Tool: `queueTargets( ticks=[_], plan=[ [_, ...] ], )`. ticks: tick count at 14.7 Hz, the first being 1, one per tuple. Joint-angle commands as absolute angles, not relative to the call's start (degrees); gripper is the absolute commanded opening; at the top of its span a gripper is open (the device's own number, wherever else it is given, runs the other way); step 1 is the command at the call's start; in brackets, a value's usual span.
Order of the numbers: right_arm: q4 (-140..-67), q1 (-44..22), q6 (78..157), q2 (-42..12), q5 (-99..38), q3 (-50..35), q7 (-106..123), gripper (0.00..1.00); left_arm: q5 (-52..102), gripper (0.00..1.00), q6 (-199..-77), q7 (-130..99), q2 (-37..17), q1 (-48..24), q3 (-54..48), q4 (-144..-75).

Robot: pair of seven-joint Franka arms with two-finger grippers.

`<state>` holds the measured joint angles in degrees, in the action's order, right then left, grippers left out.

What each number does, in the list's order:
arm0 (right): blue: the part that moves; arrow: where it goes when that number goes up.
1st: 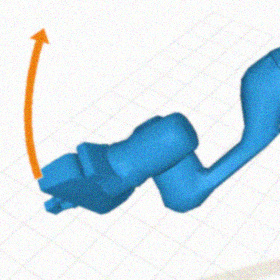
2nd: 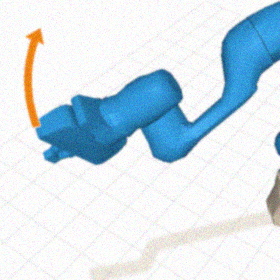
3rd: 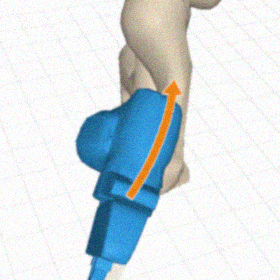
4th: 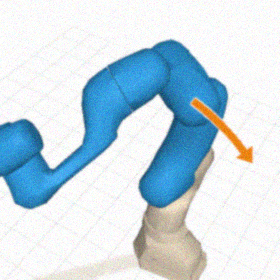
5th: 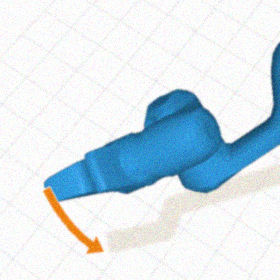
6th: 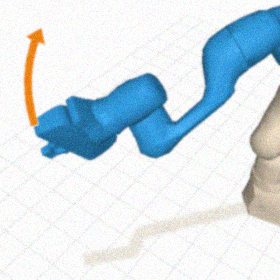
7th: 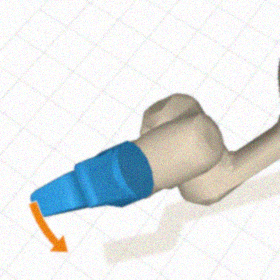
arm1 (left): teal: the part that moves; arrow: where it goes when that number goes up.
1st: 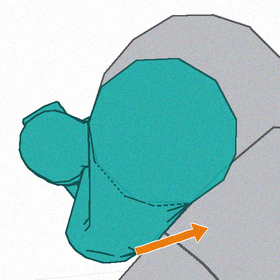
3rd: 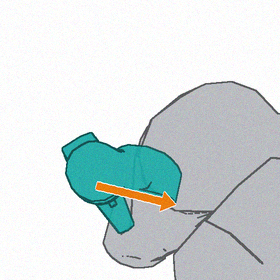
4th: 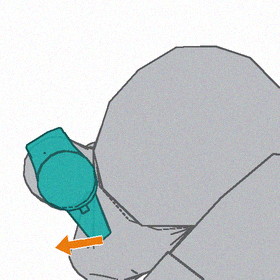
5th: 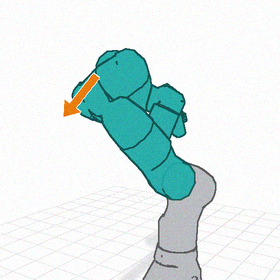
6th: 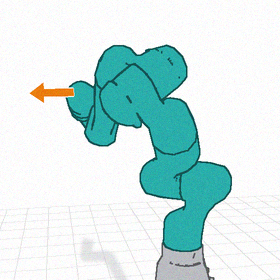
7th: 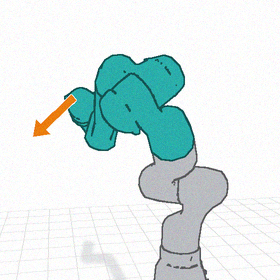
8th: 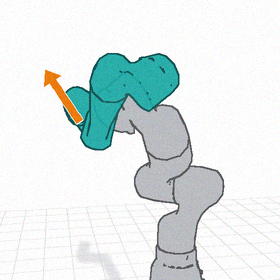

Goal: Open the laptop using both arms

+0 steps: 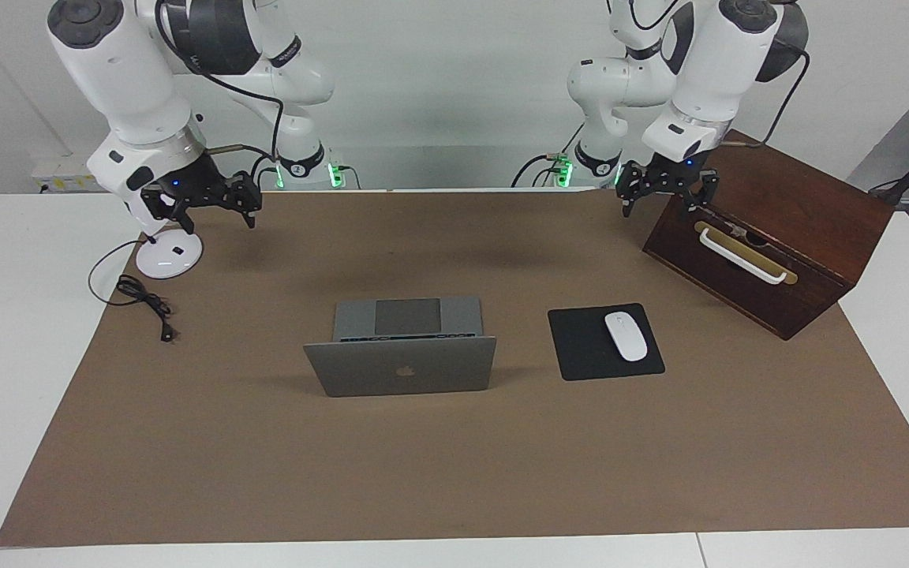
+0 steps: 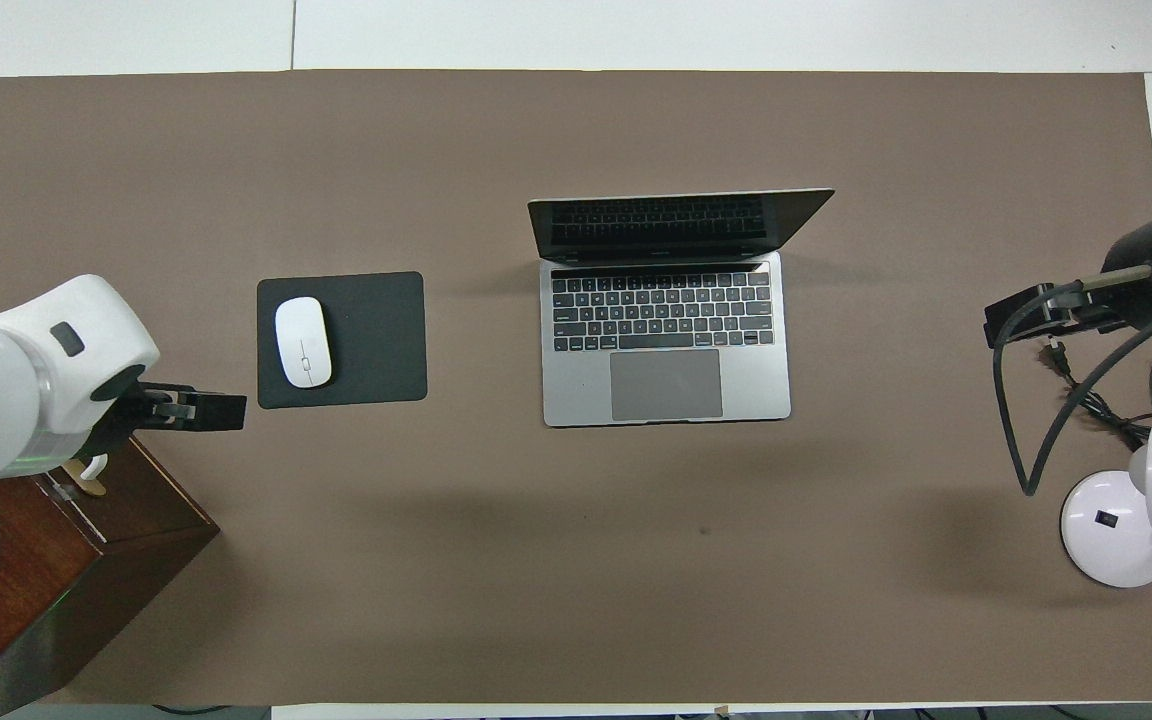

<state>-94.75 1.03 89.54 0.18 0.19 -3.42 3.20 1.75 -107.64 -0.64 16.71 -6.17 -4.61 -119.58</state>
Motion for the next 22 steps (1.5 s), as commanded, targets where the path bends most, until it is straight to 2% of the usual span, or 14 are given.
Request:
queueTargets(
  ticks=[1,5,11,13,16,18,22],
  plan=[
    [-95.01,1.49,89.39,0.79,-1.67,-3.78,2.55,1.00,1.05,1.00,-106.79,-0.27,16.26,-2.47,-5.10,-117.52],
    [-95.01,1.49,89.47,0.79,-1.67,-3.78,2.55,1.00,1.05,1.00,-107.23,0.00,15.82,0.43,-5.10,-116.54],
    [-95.01,1.41,90.70,0.79,-1.67,-4.04,2.55,1.00,1.14,1.00,-105.47,-0.53,13.28,0.62,-5.10,-111.80],
    [-95.01,1.41,90.79,0.79,-1.67,-4.04,2.55,1.00,1.23,1.00,-103.02,-0.61,11.53,0.62,-5.01,-108.48],
    [-95.18,1.23,91.93,0.79,-1.76,-4.04,2.55,1.00,1.23,1.00,-96.35,-0.79,7.22,1.66,-5.01,-98.30],
    [-95.19,0.18,92.11,0.79,-1.76,-4.04,2.55,1.00,1.14,1.00,-94.14,-0.79,5.11,2.37,-5.01,-94.15],
    [-95.19,0.26,92.20,0.70,-1.67,-3.96,2.55,1.00,1.05,1.00,-93.69,-0.79,4.22,2.37,-4.31,-93.16]
  ],
)
